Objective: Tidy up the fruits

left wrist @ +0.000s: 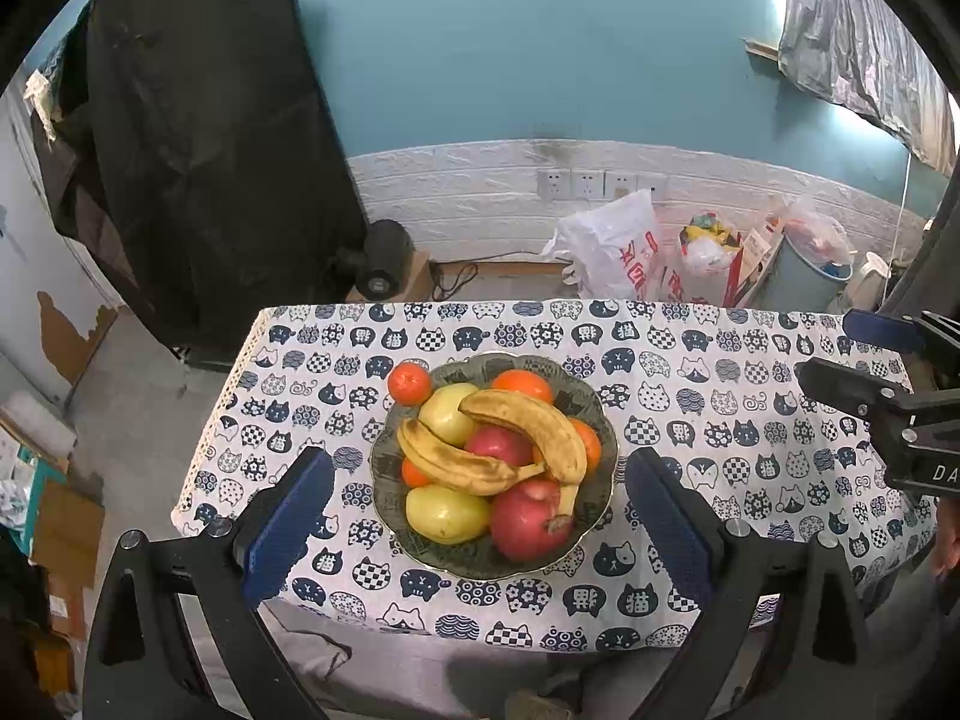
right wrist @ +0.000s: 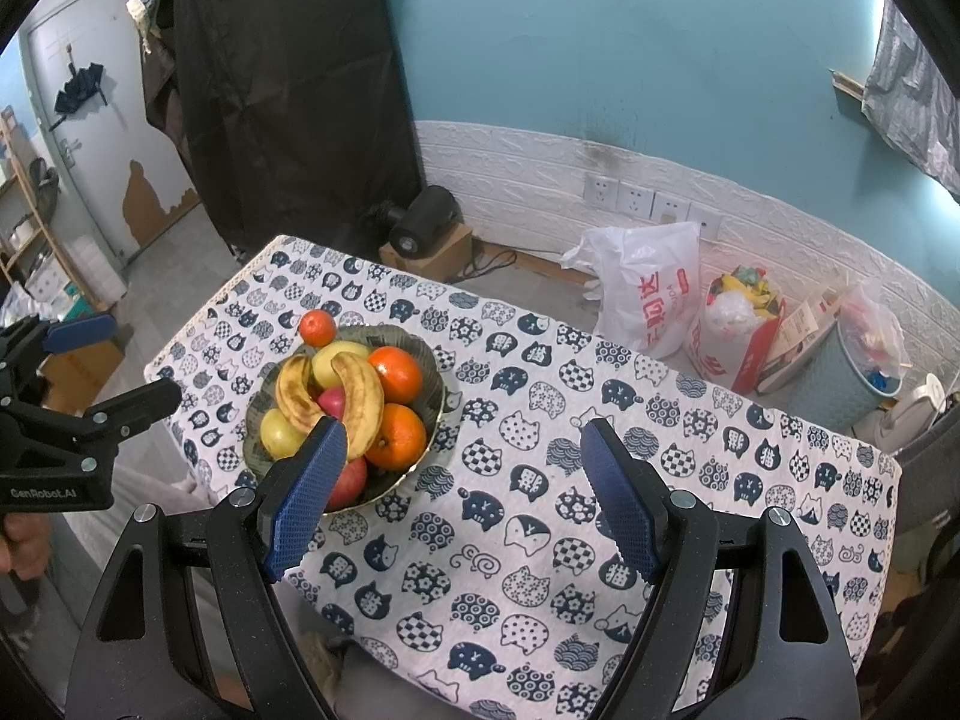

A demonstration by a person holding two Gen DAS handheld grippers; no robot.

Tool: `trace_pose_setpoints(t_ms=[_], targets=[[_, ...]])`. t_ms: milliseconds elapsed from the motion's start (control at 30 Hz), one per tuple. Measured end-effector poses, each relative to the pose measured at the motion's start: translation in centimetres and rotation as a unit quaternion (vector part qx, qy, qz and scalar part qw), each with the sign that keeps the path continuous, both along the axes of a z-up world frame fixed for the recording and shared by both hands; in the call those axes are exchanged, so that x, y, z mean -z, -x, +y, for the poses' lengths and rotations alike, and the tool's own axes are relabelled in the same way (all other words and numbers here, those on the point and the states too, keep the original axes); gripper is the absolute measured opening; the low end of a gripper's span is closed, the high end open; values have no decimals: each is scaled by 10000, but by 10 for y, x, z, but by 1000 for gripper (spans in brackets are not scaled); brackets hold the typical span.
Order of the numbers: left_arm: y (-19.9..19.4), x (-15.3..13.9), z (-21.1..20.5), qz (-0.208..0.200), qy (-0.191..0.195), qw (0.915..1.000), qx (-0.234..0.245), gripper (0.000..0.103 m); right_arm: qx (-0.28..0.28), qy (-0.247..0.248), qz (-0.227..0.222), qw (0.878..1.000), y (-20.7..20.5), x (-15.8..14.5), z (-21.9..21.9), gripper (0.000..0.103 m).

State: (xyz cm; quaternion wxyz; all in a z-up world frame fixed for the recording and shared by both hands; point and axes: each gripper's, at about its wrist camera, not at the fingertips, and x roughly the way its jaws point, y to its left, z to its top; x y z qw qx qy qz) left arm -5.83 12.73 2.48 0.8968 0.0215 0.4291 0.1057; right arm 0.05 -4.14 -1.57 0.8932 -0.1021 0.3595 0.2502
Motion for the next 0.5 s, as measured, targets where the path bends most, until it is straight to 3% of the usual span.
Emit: trace_pose_setpoints(t_ms=[500], targets=[[3,0,-1,-17,76,10000,0,99,-3,10,0,10000,0,1,0,79]])
